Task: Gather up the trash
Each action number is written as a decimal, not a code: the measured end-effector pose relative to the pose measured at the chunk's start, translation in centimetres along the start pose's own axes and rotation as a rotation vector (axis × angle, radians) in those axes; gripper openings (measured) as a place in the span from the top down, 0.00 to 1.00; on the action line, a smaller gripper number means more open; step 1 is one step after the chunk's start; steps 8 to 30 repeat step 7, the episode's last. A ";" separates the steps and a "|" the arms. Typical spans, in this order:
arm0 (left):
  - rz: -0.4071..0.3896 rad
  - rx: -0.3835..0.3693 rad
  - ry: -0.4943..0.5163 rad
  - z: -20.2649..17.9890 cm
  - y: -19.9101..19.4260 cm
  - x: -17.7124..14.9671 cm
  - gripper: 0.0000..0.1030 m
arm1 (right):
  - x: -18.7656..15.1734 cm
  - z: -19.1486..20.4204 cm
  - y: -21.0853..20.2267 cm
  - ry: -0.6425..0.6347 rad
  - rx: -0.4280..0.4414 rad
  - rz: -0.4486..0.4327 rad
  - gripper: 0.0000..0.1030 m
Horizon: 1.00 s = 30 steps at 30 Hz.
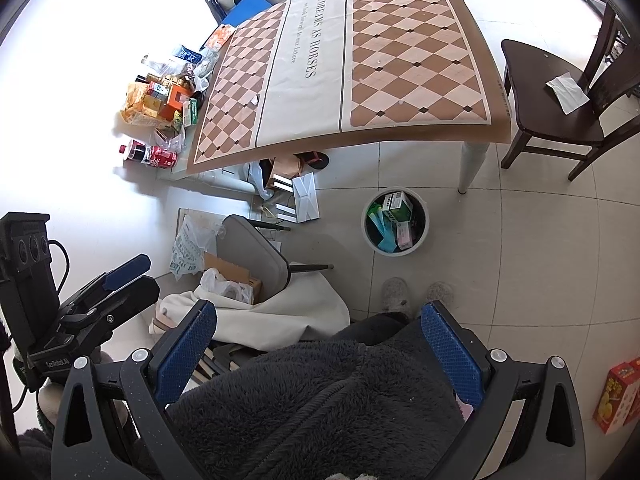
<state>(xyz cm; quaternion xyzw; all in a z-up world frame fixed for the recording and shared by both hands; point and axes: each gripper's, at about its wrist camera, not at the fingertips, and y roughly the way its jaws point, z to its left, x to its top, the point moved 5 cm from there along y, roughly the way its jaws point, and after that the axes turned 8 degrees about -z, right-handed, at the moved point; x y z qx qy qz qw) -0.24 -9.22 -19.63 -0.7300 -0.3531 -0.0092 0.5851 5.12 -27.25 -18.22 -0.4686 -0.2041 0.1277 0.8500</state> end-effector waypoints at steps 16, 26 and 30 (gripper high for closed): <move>0.000 -0.002 -0.001 0.2 0.0 -0.2 0.00 | -0.5 0.3 0.1 -0.006 -0.001 0.004 0.00; 0.000 -0.002 -0.001 0.2 0.0 -0.2 0.00 | -0.5 0.3 0.1 -0.006 -0.001 0.004 0.00; 0.000 -0.002 -0.001 0.2 0.0 -0.2 0.00 | -0.5 0.3 0.1 -0.006 -0.001 0.004 0.00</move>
